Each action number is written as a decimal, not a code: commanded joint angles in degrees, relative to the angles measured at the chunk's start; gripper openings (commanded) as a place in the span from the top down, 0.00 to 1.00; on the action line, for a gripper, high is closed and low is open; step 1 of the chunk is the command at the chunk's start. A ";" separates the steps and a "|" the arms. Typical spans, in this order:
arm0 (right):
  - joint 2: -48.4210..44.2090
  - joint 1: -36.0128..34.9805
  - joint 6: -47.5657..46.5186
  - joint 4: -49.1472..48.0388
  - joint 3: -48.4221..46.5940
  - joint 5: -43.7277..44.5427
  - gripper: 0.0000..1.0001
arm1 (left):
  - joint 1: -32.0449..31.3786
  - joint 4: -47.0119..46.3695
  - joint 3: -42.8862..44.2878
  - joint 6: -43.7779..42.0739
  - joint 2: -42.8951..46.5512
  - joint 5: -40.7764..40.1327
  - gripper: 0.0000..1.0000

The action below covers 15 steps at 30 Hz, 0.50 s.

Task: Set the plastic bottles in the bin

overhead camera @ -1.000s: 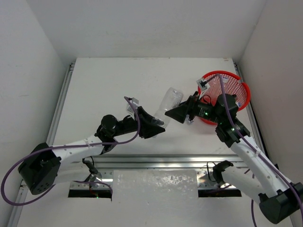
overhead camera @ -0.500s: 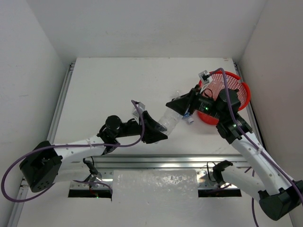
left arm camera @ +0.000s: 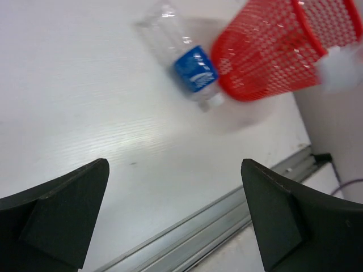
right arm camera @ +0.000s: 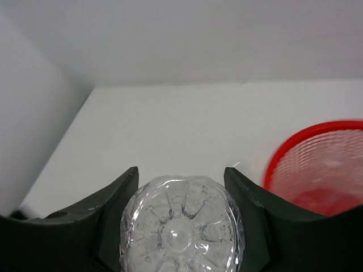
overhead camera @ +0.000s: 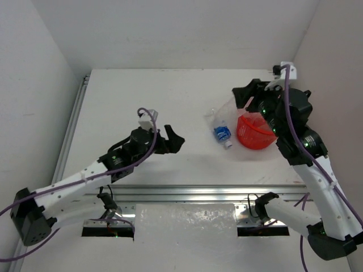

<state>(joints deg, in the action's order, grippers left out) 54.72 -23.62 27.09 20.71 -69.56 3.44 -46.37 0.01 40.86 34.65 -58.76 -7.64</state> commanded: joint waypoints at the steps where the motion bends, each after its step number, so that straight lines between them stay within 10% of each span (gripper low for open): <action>1: 1.69 0.85 -10.36 2.94 -6.46 26.88 1.00 | 0.14 17.82 -0.60 3.14 9.68 -15.21 0.01; 15: 12.16 17.02 -5.12 -3.40 0.21 25.92 1.00 | 0.14 18.27 -7.37 2.44 15.79 -10.91 0.00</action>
<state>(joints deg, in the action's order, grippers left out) 66.35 -7.31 19.92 20.27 -69.52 31.81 -46.37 19.73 34.48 37.56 -41.32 -20.03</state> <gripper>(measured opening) 0.581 0.995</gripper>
